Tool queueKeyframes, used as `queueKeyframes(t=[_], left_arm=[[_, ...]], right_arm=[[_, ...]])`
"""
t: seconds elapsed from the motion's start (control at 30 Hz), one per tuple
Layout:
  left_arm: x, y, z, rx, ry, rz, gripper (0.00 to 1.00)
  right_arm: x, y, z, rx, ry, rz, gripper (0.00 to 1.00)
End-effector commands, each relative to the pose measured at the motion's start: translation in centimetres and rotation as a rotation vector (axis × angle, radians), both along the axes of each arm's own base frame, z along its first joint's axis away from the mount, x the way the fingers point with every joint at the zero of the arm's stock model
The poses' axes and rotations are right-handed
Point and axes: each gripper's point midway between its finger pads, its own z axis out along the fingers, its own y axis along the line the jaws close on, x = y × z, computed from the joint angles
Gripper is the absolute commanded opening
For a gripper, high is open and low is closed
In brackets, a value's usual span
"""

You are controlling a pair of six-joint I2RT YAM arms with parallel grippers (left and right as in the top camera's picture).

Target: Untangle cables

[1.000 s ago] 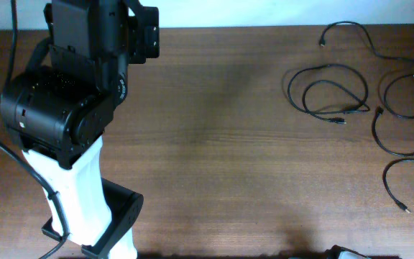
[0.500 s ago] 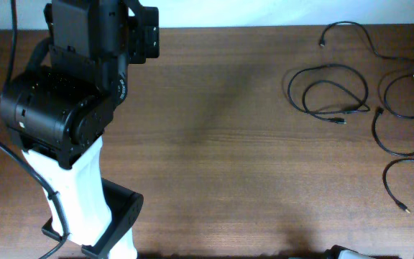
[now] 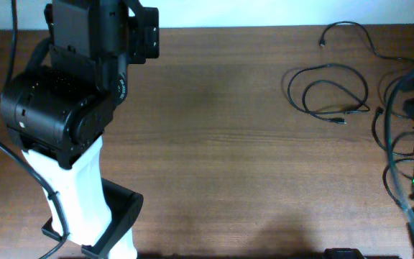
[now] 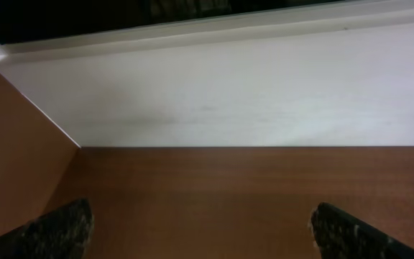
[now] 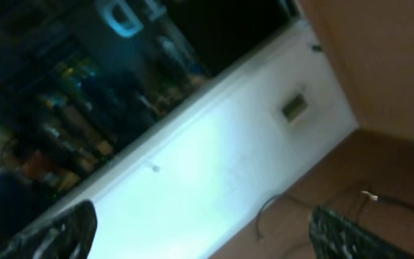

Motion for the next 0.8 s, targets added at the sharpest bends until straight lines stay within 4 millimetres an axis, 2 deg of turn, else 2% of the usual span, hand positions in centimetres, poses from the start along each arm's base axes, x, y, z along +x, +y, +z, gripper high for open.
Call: queueKeyframes(t=[0.0,0.1,0.2,0.3,0.4,0.43,0.7,0.77], left_arm=[[0.1,0.4,0.0,0.018,0.001,0.014,0.99],[0.1,0.4,0.0,0.018,0.001,0.014,0.99],[0.1,0.4,0.0,0.018,0.001,0.014,0.99],[0.1,0.4,0.0,0.018,0.001,0.014,0.99],[0.1,0.4,0.0,0.018,0.001,0.014,0.99],[0.1,0.4,0.0,0.018,0.001,0.014,0.99],[0.1,0.4,0.0,0.018,0.001,0.014,0.99],[0.1,0.4,0.0,0.017,0.001,0.014,0.99]], right_arm=[[-0.6,1.4,-4.0,-0.003,-0.159,0.073,0.93],[-2.7,1.9,-9.2,-0.010,-0.327,0.101,0.93],[-4.0,2.0,-13.2,-0.012,-0.362,0.109,0.93],[-4.8,2.2,-15.5,-0.014,-0.325,0.121,0.93],[-5.1,2.2,-16.4,-0.013,-0.295,0.125,0.93],[-5.1,2.2,-16.7,-0.013,-0.294,0.127,0.93],[-4.5,1.8,-23.1,0.028,-0.301,0.113,0.93],[-4.4,1.9,-23.9,0.026,-0.262,0.114,0.93]])
